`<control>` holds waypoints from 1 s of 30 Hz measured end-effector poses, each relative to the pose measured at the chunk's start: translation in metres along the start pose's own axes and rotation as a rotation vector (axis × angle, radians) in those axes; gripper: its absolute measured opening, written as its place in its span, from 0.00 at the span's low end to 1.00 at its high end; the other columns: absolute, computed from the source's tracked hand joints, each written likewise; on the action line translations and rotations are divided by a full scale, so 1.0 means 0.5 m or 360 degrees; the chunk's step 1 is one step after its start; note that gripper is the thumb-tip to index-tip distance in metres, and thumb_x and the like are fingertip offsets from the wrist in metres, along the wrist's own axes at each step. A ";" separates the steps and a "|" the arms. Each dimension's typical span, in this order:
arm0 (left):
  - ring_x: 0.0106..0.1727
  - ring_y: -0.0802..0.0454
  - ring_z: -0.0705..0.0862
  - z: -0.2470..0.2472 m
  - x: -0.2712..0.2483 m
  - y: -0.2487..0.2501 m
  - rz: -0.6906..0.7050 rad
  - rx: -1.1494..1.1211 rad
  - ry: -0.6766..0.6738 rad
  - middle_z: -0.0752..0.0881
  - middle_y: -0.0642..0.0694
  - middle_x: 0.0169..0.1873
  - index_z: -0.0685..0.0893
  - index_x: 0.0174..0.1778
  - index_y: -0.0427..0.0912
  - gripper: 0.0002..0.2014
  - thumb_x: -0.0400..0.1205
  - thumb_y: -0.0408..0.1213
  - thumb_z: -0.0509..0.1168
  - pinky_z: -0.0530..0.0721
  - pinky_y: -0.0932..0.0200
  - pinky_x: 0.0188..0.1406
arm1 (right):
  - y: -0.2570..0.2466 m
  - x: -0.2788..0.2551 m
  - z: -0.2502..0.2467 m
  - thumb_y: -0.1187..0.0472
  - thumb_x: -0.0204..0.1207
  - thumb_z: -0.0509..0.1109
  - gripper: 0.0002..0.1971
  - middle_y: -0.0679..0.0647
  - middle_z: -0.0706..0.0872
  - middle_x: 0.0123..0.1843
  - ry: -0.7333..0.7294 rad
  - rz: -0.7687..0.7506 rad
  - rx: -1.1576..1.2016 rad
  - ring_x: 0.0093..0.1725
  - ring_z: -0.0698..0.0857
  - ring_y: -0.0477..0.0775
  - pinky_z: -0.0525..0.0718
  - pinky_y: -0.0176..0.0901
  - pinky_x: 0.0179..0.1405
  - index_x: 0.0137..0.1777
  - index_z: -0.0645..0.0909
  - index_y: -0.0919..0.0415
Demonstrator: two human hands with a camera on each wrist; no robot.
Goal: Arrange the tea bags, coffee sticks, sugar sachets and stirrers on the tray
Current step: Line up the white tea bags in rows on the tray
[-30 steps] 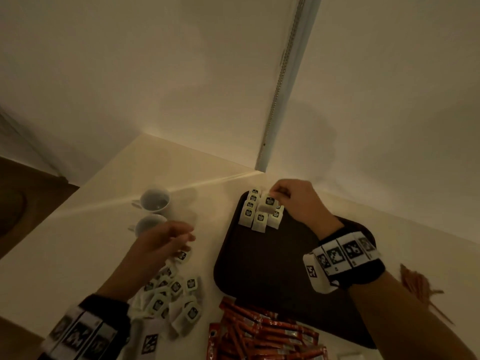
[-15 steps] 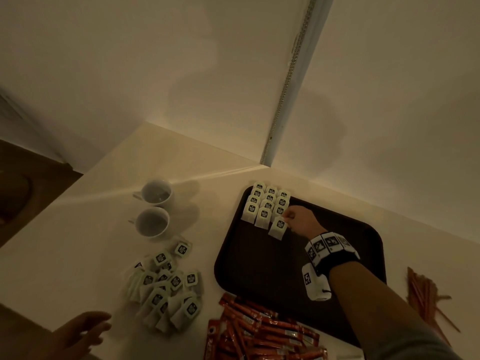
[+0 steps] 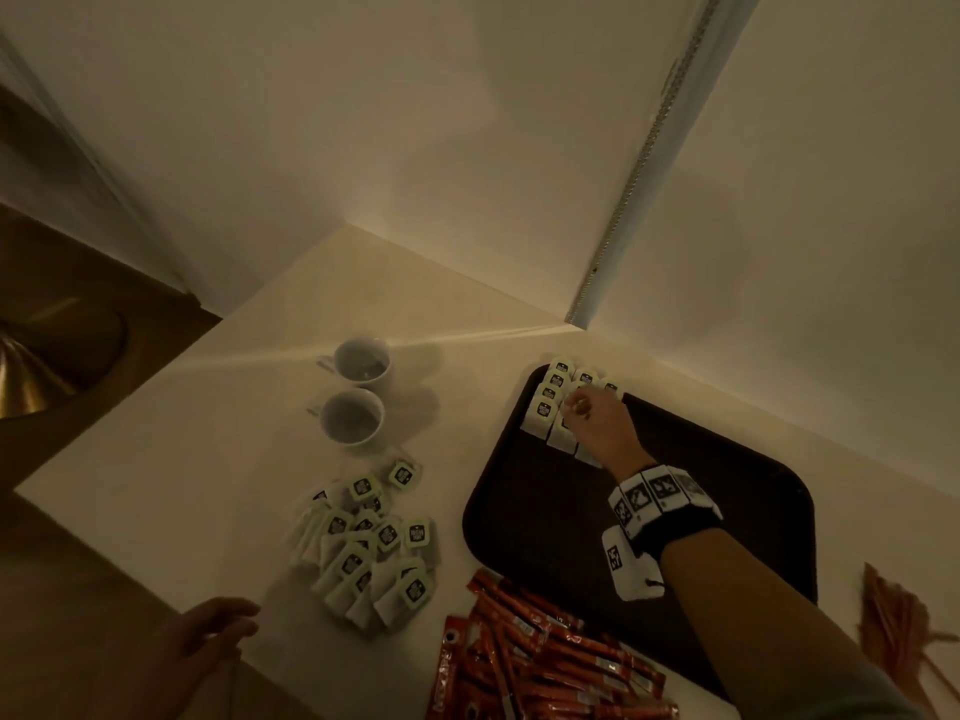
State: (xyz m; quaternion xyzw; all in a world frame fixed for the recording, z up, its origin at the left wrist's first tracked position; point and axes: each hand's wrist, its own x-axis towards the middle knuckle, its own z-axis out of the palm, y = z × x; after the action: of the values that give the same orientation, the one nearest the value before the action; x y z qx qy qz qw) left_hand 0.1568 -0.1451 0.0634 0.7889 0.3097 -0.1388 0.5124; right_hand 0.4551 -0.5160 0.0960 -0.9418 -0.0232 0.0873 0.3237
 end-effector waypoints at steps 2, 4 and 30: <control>0.32 0.48 0.88 0.005 -0.004 0.003 0.0024 -0.0039 -0.0004 0.90 0.40 0.33 0.86 0.43 0.36 0.08 0.78 0.20 0.66 0.84 0.70 0.28 | -0.066 -0.032 0.043 0.62 0.77 0.69 0.08 0.53 0.82 0.48 -0.0230 -0.0250 0.0011 0.47 0.80 0.50 0.76 0.36 0.44 0.54 0.82 0.61; 0.35 0.44 0.89 0.010 -0.008 0.005 0.0060 -0.0025 -0.0015 0.91 0.39 0.36 0.87 0.44 0.39 0.09 0.79 0.22 0.66 0.86 0.65 0.32 | -0.125 -0.060 0.101 0.60 0.77 0.70 0.12 0.56 0.84 0.52 -0.0528 -0.0419 -0.0011 0.50 0.81 0.52 0.79 0.41 0.51 0.58 0.82 0.62; 0.63 0.43 0.75 0.127 0.168 0.229 0.0446 0.1274 0.0262 0.81 0.46 0.56 0.82 0.58 0.48 0.11 0.83 0.43 0.60 0.67 0.48 0.62 | -0.229 -0.122 0.209 0.57 0.68 0.78 0.23 0.57 0.83 0.59 -0.1453 -0.0622 -0.0823 0.56 0.81 0.57 0.81 0.48 0.56 0.63 0.80 0.59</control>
State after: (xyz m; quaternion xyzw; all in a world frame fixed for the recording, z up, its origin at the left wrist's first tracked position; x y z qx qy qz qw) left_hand 0.2997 -0.2050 0.0733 0.9682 0.1613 -0.1137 0.1535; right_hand 0.3777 -0.3685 0.0946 -0.8354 -0.3558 0.4160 0.0493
